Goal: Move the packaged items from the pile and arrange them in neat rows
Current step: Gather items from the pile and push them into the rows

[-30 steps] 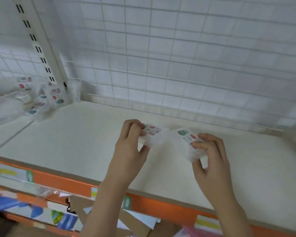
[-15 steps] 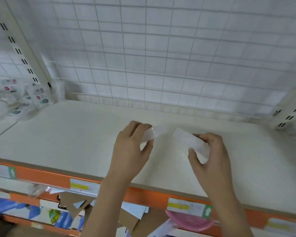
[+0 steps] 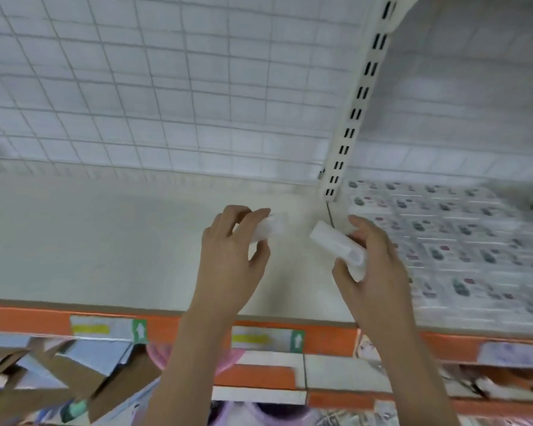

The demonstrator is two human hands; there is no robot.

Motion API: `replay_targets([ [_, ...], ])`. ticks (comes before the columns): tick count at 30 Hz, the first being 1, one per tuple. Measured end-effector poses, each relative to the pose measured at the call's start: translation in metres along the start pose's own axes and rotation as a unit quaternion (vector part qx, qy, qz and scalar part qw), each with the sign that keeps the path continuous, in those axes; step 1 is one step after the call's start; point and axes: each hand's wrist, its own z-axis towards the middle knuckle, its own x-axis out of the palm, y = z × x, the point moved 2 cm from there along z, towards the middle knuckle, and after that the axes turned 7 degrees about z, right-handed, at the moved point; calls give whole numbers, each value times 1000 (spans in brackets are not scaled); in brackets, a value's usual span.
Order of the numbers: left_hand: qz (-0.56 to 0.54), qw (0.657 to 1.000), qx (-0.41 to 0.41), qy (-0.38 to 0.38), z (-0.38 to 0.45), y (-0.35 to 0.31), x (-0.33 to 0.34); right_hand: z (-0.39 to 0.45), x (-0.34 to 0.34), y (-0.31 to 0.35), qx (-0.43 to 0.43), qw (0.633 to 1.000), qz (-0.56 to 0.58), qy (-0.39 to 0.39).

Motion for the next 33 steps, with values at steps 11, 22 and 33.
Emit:
replay_targets([
  [11,47,998,37,13,4,-103,49,-3,-91,-75,-25,998,-35,-48],
  [22,23,993,100,54,11,-170,104,-9,-155,-122,-16,995,-38,-86],
  [33,-5,990,110,88,-17,-304,183,-16,-260,-225,7,995,-53,-82],
])
